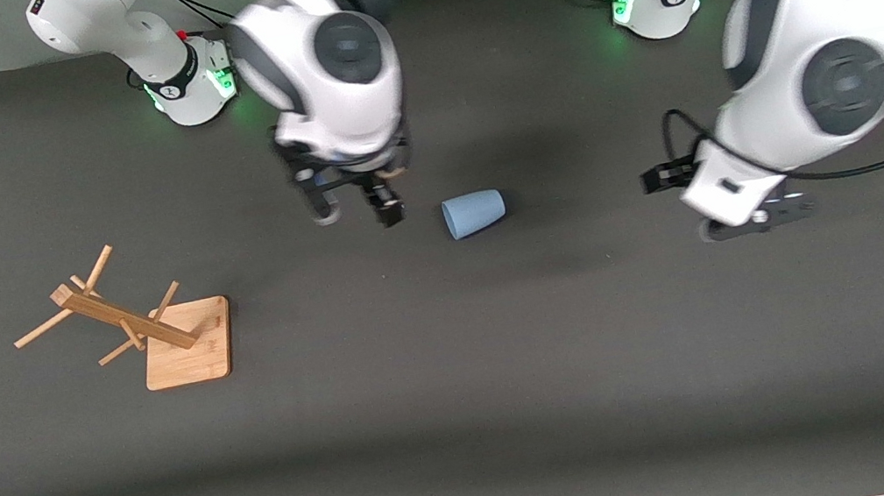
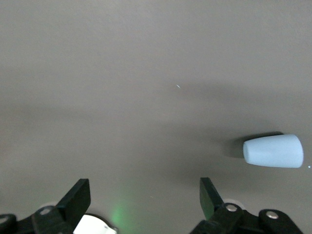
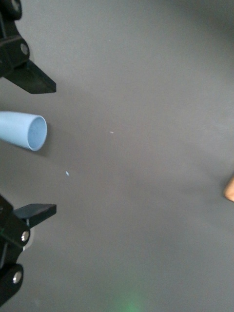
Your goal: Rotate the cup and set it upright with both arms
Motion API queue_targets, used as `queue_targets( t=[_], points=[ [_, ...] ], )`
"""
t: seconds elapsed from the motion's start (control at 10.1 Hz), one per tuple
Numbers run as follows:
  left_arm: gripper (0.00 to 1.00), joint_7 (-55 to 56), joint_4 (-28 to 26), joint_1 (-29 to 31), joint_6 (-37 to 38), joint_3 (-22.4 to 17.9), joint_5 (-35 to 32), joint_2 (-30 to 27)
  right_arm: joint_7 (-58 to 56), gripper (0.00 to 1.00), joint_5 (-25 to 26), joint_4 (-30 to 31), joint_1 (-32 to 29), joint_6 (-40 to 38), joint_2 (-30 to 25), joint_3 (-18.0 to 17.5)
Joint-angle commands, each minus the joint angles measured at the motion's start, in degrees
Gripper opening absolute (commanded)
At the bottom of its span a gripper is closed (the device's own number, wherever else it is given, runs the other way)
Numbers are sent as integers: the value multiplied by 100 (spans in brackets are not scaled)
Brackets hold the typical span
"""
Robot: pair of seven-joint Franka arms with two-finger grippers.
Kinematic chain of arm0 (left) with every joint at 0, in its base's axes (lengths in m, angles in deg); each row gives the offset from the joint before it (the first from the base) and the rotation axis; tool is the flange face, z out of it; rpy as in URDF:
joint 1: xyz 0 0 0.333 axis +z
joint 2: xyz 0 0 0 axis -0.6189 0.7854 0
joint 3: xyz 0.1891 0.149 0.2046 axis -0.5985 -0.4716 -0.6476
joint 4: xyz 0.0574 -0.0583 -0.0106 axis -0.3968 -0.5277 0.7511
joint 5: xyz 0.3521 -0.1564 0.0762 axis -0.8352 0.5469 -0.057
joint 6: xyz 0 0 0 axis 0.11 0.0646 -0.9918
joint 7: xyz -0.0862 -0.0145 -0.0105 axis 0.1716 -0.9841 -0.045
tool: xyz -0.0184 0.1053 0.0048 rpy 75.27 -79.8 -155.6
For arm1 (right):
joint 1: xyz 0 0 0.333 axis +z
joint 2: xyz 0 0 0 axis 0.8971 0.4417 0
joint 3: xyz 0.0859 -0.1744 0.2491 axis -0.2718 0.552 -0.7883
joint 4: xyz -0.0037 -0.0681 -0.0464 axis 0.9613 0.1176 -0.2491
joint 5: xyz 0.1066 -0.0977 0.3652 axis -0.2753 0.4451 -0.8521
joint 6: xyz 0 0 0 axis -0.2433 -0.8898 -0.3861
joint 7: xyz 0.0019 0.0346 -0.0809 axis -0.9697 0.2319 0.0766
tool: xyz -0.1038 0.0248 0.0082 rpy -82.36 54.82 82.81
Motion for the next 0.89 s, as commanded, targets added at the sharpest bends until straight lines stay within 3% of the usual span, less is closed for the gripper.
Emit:
queue_targets(
  t=[0.0, 0.4, 0.79],
  points=[
    [100, 1252, 320, -709, 27, -48, 22, 373, -1720, 100, -132, 235, -707, -459, -704, -48],
    [100, 3470, 2042, -1904, 123, -48, -363, 2297, -5218, 100, -132, 761, -2315, -734, -1636, -66],
    [100, 4264, 2421, -2749, 0, -65, -602, 3046, -8454, 100, -132, 912, -3687, -655, -1796, -92]
  ],
)
